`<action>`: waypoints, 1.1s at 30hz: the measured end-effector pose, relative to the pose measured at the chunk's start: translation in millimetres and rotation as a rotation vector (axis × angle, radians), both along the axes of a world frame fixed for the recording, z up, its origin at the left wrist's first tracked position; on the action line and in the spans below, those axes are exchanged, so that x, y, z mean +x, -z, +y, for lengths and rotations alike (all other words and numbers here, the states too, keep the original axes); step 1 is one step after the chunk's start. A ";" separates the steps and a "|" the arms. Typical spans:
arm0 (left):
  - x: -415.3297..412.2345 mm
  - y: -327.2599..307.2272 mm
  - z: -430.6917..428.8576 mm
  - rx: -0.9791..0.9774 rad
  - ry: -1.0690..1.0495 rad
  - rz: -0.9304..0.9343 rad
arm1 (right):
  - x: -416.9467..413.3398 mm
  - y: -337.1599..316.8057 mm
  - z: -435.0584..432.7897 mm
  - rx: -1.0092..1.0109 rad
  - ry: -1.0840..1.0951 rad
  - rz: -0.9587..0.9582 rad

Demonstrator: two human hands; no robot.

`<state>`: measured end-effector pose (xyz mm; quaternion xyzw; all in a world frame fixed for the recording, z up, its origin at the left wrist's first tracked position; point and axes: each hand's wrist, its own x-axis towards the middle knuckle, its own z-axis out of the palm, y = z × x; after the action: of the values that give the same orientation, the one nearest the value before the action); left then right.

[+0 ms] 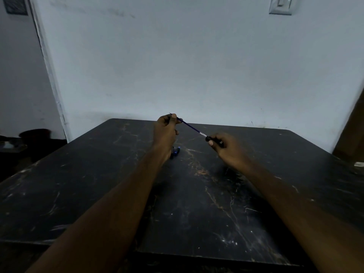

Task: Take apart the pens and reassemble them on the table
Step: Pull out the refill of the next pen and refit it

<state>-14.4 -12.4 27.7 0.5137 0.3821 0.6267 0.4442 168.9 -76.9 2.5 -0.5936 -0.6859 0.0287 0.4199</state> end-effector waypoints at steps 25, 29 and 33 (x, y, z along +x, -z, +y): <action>11.8 6.3 -11.9 0.081 0.289 0.194 | -8.2 -6.2 -5.3 0.061 0.026 0.117; 10.6 7.8 -9.0 0.111 0.289 0.208 | -7.6 -3.0 -3.5 0.058 0.023 0.121; 10.6 10.9 -5.9 0.130 0.295 0.228 | -6.2 0.3 -2.0 0.099 0.025 0.116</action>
<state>-3.8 -18.3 16.8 0.6592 0.3092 0.5161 0.4511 162.7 -78.9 2.2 -0.5778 -0.6536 0.0240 0.4882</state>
